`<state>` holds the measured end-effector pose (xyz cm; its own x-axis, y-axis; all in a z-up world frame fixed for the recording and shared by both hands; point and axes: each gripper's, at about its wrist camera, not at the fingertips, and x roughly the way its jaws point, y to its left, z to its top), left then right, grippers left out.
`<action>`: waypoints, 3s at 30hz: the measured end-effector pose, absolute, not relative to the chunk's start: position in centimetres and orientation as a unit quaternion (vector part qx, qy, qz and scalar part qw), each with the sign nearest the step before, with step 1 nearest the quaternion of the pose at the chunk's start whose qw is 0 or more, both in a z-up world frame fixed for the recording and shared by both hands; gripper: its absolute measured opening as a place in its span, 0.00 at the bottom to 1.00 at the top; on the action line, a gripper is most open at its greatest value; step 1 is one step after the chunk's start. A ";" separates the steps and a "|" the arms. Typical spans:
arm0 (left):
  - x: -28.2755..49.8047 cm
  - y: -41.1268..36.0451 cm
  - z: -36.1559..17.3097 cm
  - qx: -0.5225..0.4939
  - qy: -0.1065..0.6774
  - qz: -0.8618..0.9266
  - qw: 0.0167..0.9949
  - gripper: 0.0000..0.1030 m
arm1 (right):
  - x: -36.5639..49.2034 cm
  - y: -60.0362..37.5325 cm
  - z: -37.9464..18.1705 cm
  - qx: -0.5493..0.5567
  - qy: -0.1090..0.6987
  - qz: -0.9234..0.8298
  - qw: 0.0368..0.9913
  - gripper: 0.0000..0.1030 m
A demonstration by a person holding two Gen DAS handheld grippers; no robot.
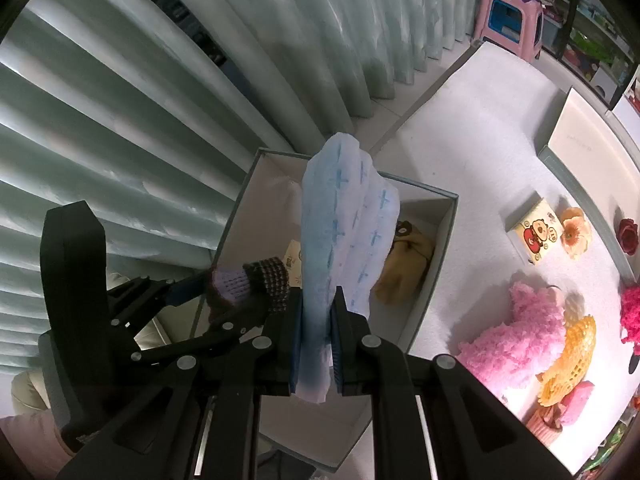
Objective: Organize soft objects
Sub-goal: 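Carry dark hat and light-blue pad to the white box and release both, then return both tools to the pile on the table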
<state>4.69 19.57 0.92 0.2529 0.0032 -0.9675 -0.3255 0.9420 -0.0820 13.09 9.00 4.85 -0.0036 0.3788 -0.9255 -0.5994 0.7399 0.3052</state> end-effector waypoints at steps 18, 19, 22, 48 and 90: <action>4.5 19.0 0.4 -0.128 0.589 0.104 0.791 0.73 | 13.5 10.0 3.4 -0.105 0.632 0.325 0.696 0.43; 4.4 19.1 0.6 -0.129 0.583 0.104 0.796 0.79 | 13.5 9.9 3.6 -0.104 0.630 0.321 0.699 0.67; 4.0 19.2 1.1 -0.128 0.567 0.103 0.807 0.83 | 13.4 9.4 4.0 -0.097 0.627 0.319 0.704 0.79; 3.6 11.2 1.8 -0.082 0.635 0.006 0.768 0.83 | 8.0 -9.8 1.1 0.090 0.701 0.164 0.688 1.00; 18.6 -7.0 -12.0 0.021 0.716 0.003 0.698 0.83 | 14.1 -25.8 -11.2 0.141 0.724 0.012 0.676 1.00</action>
<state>18.65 -7.01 -12.02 -0.0241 0.0337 -0.9991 0.0255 0.9991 0.0331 14.11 -25.78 -11.25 -0.0473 0.2198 -0.9744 0.1875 0.9601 0.2075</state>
